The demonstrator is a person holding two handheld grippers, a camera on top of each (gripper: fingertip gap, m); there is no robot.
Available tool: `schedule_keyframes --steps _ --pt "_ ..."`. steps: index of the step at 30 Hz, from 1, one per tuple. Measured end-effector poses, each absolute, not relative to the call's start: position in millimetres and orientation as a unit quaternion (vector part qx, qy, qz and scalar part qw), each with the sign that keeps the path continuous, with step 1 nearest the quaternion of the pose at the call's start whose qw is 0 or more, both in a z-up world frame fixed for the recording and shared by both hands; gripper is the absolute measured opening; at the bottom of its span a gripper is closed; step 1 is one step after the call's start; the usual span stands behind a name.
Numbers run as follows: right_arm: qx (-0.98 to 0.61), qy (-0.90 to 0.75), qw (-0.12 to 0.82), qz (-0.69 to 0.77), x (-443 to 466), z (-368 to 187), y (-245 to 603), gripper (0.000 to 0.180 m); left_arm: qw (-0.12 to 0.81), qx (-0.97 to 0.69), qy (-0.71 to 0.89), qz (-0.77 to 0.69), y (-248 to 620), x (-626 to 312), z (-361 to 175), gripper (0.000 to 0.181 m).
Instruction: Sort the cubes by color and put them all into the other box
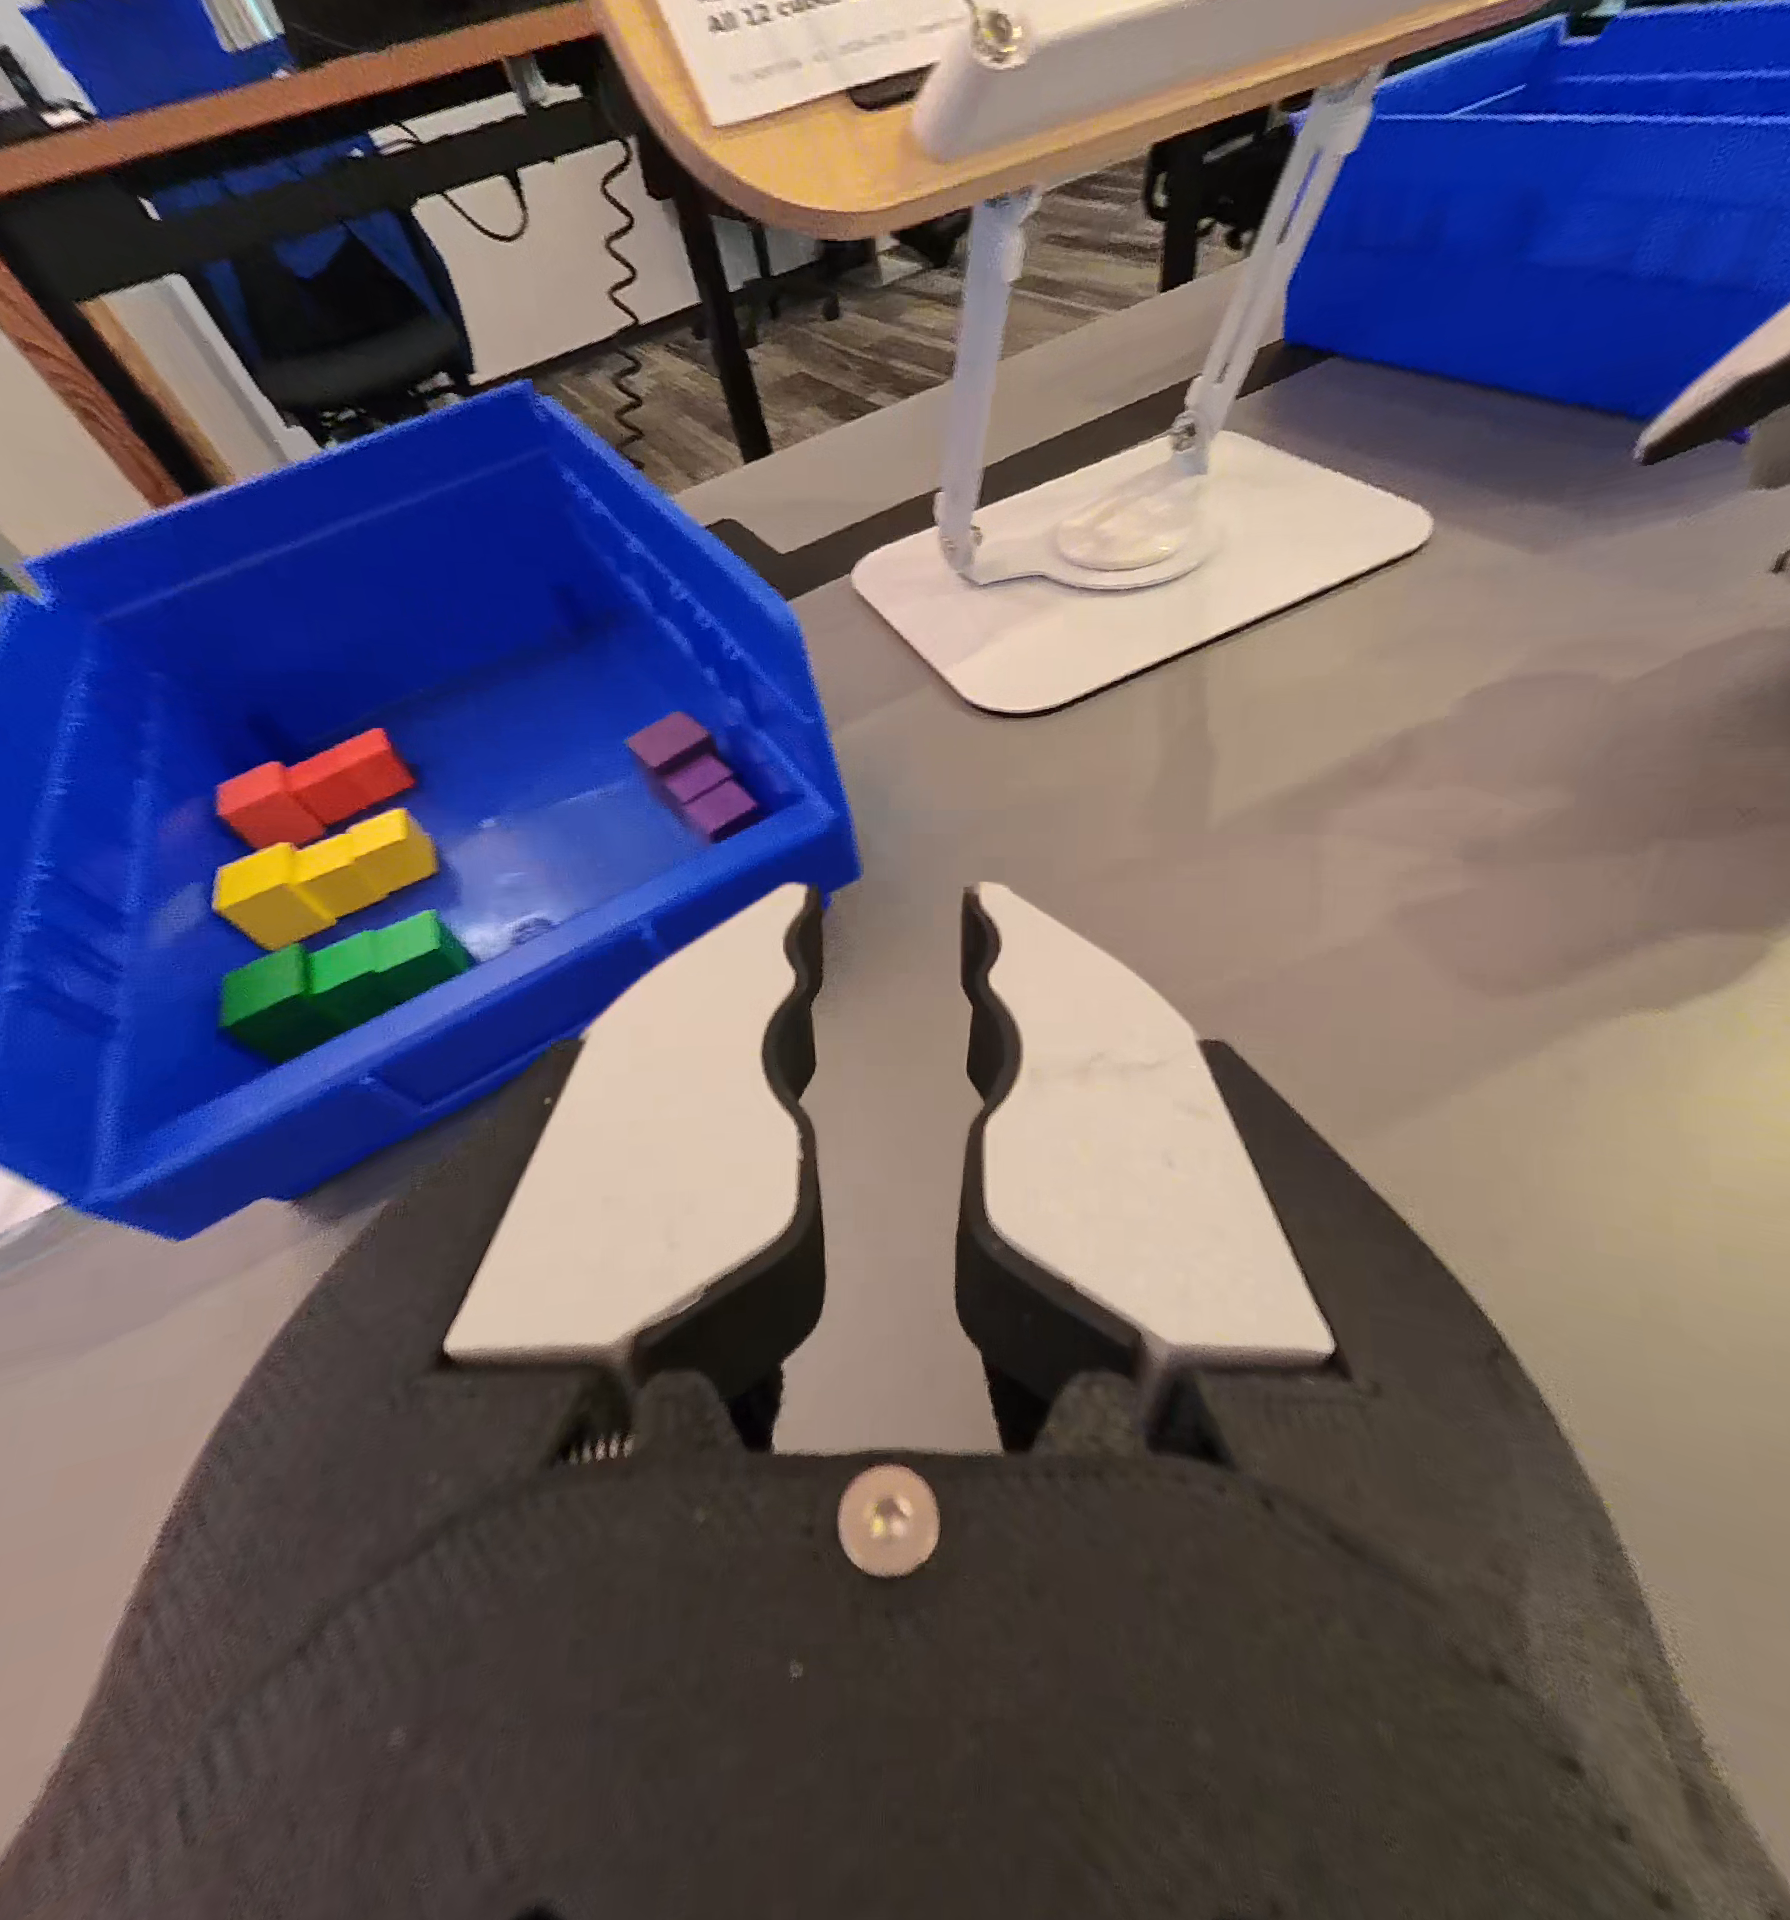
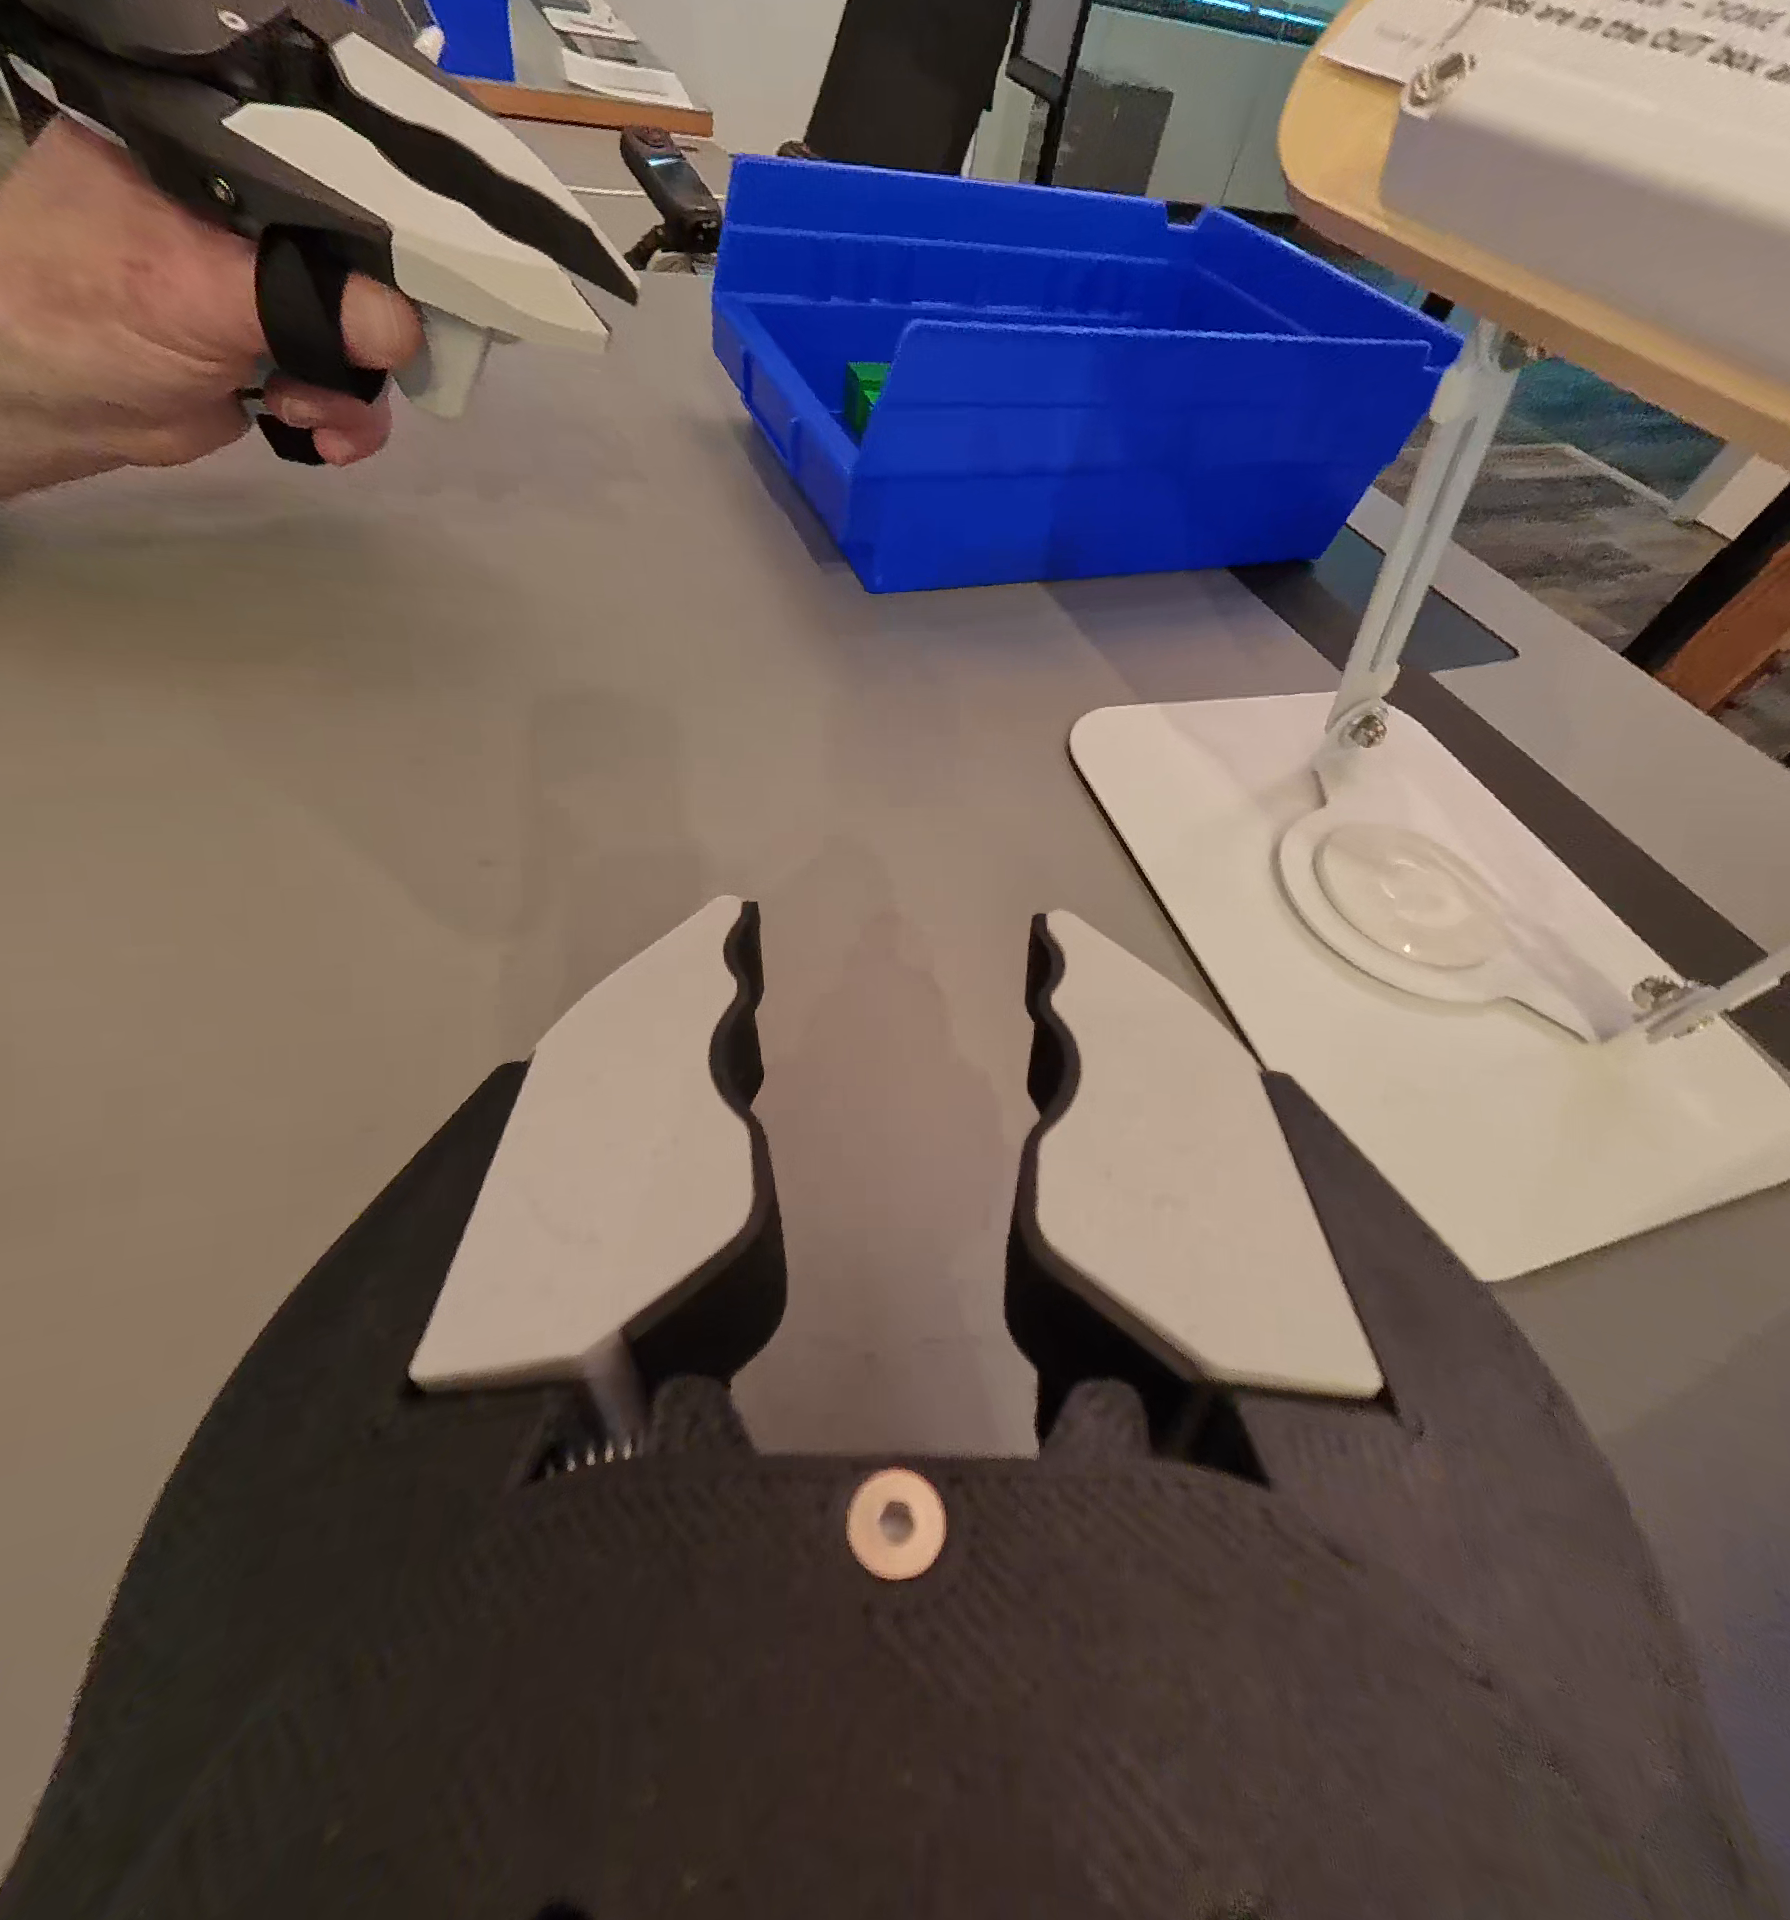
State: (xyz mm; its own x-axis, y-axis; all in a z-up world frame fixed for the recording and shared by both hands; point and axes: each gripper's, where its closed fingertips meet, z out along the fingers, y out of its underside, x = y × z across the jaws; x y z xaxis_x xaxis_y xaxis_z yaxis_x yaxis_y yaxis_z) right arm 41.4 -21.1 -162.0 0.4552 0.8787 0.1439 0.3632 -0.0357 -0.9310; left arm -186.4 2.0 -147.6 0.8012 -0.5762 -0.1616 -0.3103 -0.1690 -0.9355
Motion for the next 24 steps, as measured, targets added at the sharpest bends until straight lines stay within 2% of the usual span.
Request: schedule_keyframes --steps 4,8,12,17,24 --pt "-0.684 -0.457 0.515 0.243 46 -168 -19 0.05 0.581 -0.755 0.293 -0.081 9 -203 -143 0.023" --pt "-0.682 -0.468 0.51 0.236 45 -173 -21 0.049 0.601 -0.739 0.3 -0.049 20 -226 -115 0.021" --pt "-0.683 -0.476 0.5 0.238 45 -178 -24 0.049 0.592 -0.72 0.363 -0.012 34 -239 -94 0.02" --pt "-0.682 -0.488 0.489 0.242 44 -183 -28 0.049 0.516 -0.708 0.48 0.054 62 -250 -92 0.026" --pt "-0.676 -0.499 0.482 0.246 42 -184 -32 0.048 0.333 -0.705 0.613 0.13 111 -273 -127 0.04"
